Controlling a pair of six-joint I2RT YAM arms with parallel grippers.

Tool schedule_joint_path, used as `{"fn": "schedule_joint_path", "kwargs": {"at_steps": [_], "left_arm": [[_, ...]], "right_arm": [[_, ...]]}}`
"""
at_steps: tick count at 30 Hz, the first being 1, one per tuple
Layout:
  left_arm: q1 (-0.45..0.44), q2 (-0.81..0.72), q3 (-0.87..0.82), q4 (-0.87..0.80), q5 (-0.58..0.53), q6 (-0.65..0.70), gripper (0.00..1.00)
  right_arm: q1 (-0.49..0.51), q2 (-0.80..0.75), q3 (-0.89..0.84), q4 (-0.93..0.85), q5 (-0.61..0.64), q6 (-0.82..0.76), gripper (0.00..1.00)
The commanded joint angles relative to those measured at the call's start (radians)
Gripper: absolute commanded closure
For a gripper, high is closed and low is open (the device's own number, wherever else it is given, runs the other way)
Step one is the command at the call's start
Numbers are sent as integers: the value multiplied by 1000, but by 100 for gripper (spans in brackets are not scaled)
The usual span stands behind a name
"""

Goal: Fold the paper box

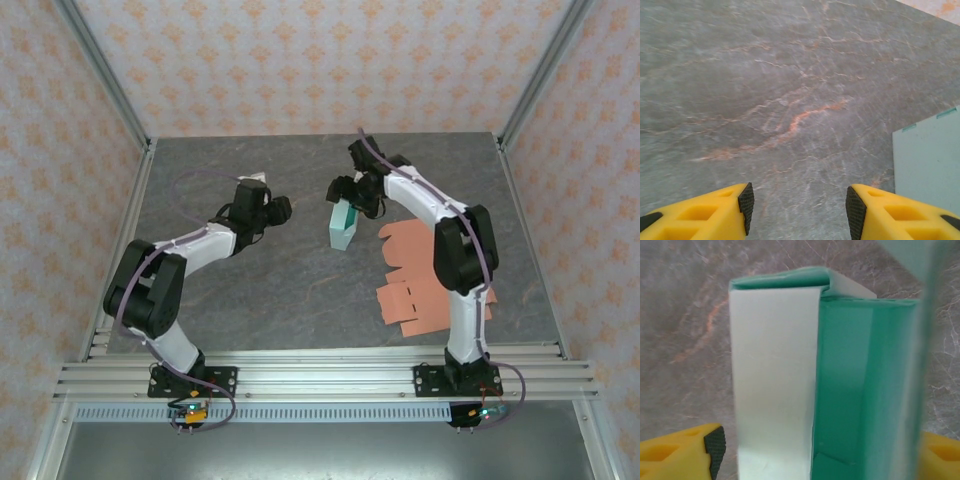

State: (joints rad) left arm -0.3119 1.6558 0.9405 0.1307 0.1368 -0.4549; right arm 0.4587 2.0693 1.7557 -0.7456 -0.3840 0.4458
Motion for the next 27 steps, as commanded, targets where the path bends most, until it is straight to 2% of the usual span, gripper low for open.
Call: {"fn": "schedule_joint_path", "kwargs": {"at_steps": [1,3,7,13,17,20,25,27], "left_arm": [[29,-36,11,-100,-81,5,46],[35,-48,8,-102,-76,9,46],[46,-86,18,-134,-69,3,45],[69,-108,30,-116,55,-66,45],[70,-105,33,-83,104,-119,45],[75,-106,32,-92,107,-139,45],[77,-140,-8,-78,118,-145,45],[77,-160,-26,-77,127,-147,45]], "right_arm": [[20,31,86,-152,101,-96,33],[22,40,117,-178,88,-167,47],[23,39,169,-226,18,-362,55],[25,41,210,-328,-86,-759,57],[48,30,183,-366,-60,-1017,57],[72,-14,106,-310,-51,-1185,58],[77,-83,-22,-207,-190,-1463,57],[81,-75,-22,-207,-205,-1538,57]]}}
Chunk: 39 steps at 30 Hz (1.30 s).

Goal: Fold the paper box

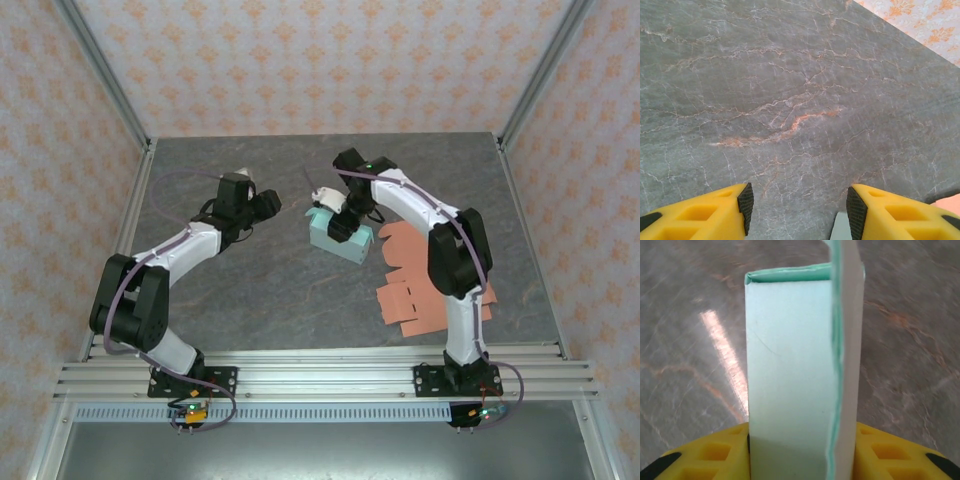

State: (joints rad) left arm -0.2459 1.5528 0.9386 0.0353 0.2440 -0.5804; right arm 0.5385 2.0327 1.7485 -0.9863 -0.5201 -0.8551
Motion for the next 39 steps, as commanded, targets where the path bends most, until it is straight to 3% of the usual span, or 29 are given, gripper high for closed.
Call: {"fn": "schedule_joint_path", "kwargs": {"at_steps": [1,7,11,17,22,26,31,35,39], "left_arm": [[10,-68,-40,25,27,-27,45],[11,-61,-69,11,52,17,44],[9,-5,-70,59,162,1,45],[10,-45,-80,46,128,10,45],[14,-68,-45,-10,125,6,45],[10,-95,-39,-11,190,40,46],[-14,-101,-42,-16,306,272,46],[-66,-129,-94,18,284,498,44],[-96,-131,-126,60,209,605,42]], "right_arm": [[3,-19,13,16,-73,-260,56],[22,109,195,-115,-94,-333,53],[42,148,232,-108,-67,-337,52],[56,170,245,-102,36,-327,49],[56,146,217,-69,50,-290,48],[56,123,201,-54,9,-255,48],[55,123,193,-35,23,-216,48],[43,142,221,-65,14,-184,48],[26,147,230,-82,-23,-145,47]]}}
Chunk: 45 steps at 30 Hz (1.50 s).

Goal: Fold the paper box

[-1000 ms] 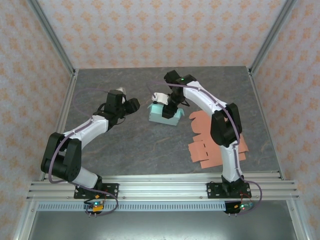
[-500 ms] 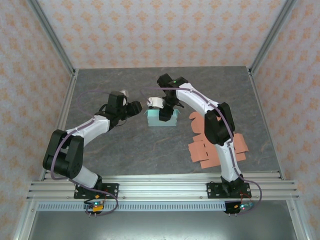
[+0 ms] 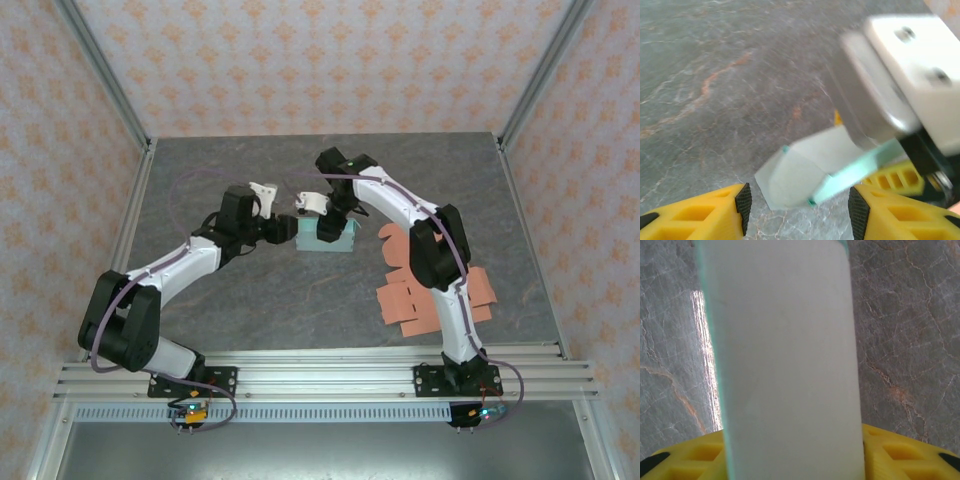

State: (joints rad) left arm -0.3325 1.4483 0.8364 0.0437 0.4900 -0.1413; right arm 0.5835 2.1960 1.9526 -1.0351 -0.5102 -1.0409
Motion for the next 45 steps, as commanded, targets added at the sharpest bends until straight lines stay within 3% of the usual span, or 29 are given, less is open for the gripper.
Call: {"fn": "schedule_joint_path", "kwargs": {"at_steps": [1,5,9,17,23,30,39,45], "left_arm": [[-13,-25,-26,61,-40,180,41],[-38,-6,-38,140,-75,241,39],[-40,53,-8,186,-135,221,41],[-40,130,38,215,-71,204,74],[-40,106,94,127,-74,175,77],[-39,147,154,59,-24,159,93],[-39,165,166,116,71,26,97],[-37,167,199,56,32,-2,98]], "right_arm": [[-21,-15,29,-38,-39,46,47],[-22,-7,32,-40,-35,50,46],[-22,-3,46,-49,-51,60,47],[-22,4,48,-42,-41,89,47],[-15,7,41,-31,-7,111,47],[-14,2,32,1,14,147,44],[-14,-21,-27,70,26,182,47],[-12,-17,-35,75,32,183,49]]}}
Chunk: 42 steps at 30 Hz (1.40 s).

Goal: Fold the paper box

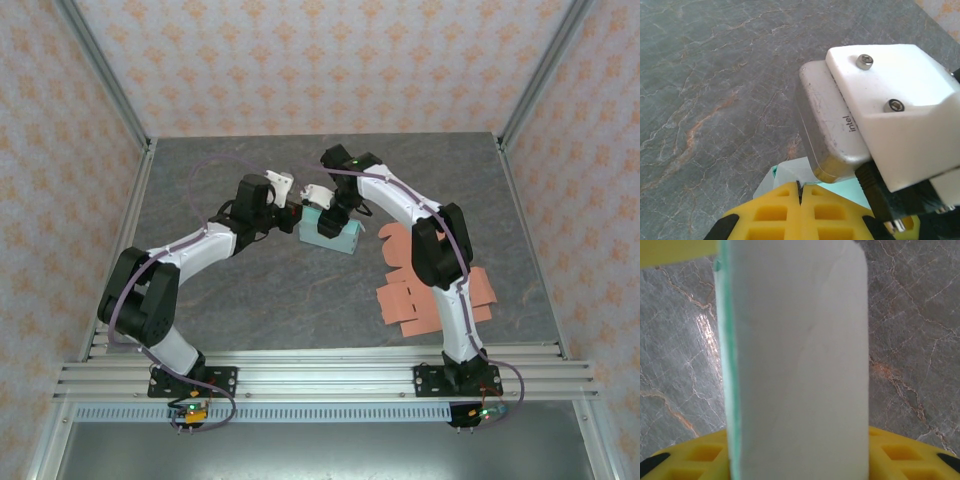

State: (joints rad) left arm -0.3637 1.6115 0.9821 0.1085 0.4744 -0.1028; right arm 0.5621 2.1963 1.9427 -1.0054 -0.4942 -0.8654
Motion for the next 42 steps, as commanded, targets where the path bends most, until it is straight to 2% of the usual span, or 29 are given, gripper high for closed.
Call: {"fn": "schedule_joint_path", "kwargs": {"at_steps": [1,8,10,13,24,27,29,32,34,36,42], "left_arm": [[-6,6,64,-19,44,-46,98],[-6,26,115,-44,67,-101,97],[-6,22,103,-43,46,-73,80],[-4,-1,71,-53,-8,-14,68],[2,35,66,-55,-44,101,66],[6,24,50,-52,-59,161,64],[9,13,34,-40,-35,207,57],[26,-14,-10,9,5,259,52],[59,-41,-85,153,87,255,48],[89,-54,-160,307,125,226,46],[104,-28,-171,390,170,253,47]], "right_arm": [[10,-17,-28,45,17,6,49],[9,-22,-42,50,-3,8,47],[7,-28,-57,63,-2,7,50],[7,-25,-54,58,0,7,52],[5,-22,-47,38,-6,-12,54],[0,-22,-47,29,-12,-15,54],[-3,-20,-47,25,-19,-13,54],[-7,-20,-47,21,-26,-12,54],[-10,-21,-45,16,-28,-15,54],[-10,-20,-44,7,-30,-21,54],[-10,-30,-55,1,-53,-27,54]]}}
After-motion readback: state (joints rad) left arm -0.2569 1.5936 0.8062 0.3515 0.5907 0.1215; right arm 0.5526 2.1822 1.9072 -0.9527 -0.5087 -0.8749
